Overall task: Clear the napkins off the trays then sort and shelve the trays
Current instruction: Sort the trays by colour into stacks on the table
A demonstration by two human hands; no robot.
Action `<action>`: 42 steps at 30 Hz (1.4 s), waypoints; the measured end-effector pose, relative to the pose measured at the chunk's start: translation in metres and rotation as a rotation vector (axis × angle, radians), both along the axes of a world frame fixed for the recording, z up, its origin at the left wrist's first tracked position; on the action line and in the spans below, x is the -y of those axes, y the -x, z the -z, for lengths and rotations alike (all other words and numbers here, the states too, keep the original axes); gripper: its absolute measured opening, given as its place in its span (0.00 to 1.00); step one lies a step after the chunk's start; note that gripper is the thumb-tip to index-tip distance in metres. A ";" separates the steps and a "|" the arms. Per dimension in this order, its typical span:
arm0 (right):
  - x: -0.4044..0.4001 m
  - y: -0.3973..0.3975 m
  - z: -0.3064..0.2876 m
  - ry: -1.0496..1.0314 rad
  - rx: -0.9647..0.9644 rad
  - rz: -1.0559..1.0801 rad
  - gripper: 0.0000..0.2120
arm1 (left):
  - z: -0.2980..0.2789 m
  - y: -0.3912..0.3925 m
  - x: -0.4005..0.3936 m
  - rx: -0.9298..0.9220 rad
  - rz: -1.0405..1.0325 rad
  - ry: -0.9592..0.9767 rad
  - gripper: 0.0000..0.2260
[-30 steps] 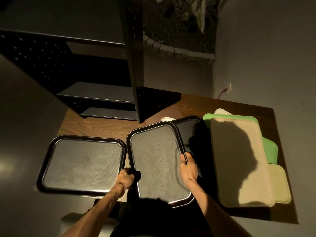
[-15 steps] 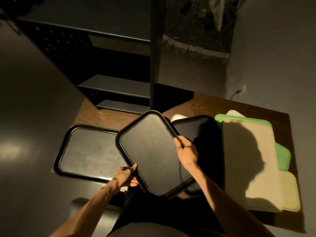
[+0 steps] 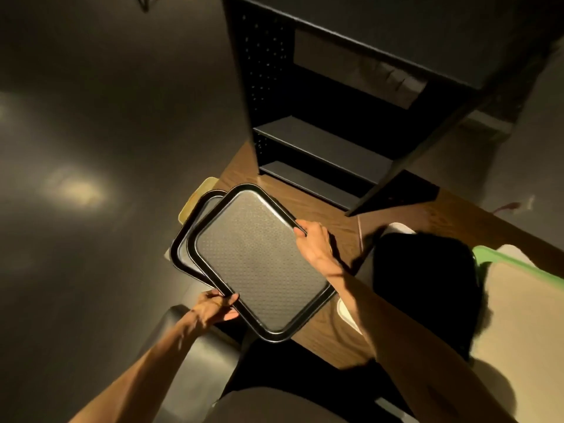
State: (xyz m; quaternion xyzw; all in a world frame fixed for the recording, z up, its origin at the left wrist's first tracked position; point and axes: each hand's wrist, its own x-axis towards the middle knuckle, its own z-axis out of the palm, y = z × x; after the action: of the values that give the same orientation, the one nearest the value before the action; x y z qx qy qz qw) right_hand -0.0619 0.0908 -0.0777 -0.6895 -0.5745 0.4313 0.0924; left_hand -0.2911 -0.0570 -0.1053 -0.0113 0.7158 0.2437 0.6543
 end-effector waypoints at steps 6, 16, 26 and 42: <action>-0.038 0.052 0.015 -0.009 0.070 -0.142 0.18 | 0.016 0.027 -0.006 -0.028 -0.146 -0.043 0.11; -0.063 0.089 0.052 -0.026 0.180 -0.275 0.18 | 0.031 0.047 -0.006 -0.019 -0.115 -0.031 0.10; -0.061 0.092 0.064 0.007 0.139 -0.219 0.25 | 0.044 0.055 -0.016 0.066 0.325 0.007 0.12; 0.008 0.036 0.045 0.126 0.243 0.013 0.20 | 0.055 0.068 -0.061 -0.453 0.535 -0.040 0.15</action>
State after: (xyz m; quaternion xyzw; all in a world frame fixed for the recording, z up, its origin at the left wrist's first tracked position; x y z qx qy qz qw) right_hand -0.0977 0.0831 -0.1223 -0.7450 -0.5486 0.3791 -0.0185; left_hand -0.3588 0.0039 -0.1603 0.2441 0.8155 0.0740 0.5196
